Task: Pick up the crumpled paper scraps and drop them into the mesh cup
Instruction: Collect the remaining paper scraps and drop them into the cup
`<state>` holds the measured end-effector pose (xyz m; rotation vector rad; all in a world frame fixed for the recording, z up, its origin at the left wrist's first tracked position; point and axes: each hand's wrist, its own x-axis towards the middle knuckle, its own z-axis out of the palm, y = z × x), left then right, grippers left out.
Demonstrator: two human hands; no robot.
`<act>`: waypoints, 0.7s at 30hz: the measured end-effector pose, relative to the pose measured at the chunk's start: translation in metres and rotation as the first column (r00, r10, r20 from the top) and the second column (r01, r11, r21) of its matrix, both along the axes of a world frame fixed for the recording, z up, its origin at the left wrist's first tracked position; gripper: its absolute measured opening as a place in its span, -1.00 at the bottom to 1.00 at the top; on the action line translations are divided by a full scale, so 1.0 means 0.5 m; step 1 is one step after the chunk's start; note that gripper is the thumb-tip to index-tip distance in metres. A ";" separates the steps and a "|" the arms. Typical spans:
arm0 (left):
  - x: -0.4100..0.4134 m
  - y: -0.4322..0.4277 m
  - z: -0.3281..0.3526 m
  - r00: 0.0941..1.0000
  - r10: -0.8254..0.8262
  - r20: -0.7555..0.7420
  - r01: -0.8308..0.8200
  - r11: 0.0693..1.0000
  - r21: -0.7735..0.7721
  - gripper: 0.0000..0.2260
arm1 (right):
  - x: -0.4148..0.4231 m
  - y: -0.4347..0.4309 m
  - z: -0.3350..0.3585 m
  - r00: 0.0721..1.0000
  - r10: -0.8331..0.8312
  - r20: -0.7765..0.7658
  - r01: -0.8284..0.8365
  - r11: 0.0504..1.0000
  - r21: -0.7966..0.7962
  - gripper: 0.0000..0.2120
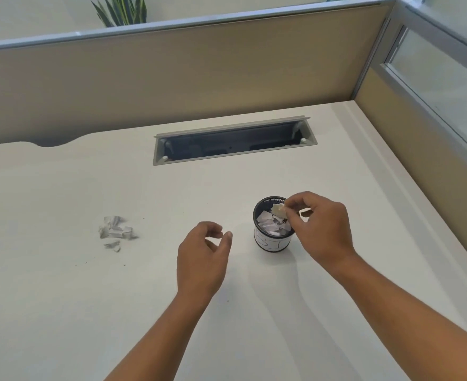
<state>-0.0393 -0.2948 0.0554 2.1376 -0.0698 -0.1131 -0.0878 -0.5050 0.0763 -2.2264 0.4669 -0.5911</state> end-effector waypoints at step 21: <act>-0.065 0.234 -0.091 0.995 0.032 0.097 -0.051 0.978 0.204 -0.82 | -0.110 0.201 -0.087 0.987 0.156 -0.022 -0.155 0.986 0.068 -0.72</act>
